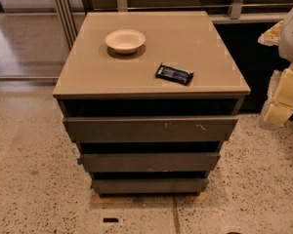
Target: Open middle drawer
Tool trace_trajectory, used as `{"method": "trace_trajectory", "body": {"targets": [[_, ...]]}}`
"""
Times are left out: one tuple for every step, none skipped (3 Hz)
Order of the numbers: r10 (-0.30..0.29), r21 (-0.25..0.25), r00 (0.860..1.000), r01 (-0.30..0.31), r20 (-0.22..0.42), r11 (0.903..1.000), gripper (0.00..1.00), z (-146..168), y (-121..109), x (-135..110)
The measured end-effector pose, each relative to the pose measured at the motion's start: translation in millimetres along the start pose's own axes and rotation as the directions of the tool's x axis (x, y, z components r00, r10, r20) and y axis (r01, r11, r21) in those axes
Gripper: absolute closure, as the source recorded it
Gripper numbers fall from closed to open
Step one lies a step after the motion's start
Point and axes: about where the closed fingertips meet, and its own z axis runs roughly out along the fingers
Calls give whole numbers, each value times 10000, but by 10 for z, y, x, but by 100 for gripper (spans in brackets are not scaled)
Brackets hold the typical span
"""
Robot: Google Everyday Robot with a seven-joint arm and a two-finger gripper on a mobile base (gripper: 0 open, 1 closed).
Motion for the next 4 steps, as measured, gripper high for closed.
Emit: {"method": "trace_trajectory", "body": {"targets": [[0,2,10000,0,1,10000,0,0,0,0],[18,83,10000,-19,79,10000,19,8,7,-3],[218,-258,9971,-199,729,9995,42,353,208,21],[914,-1454,9858,-706,1411,9869,66,1125,583,156]]}}
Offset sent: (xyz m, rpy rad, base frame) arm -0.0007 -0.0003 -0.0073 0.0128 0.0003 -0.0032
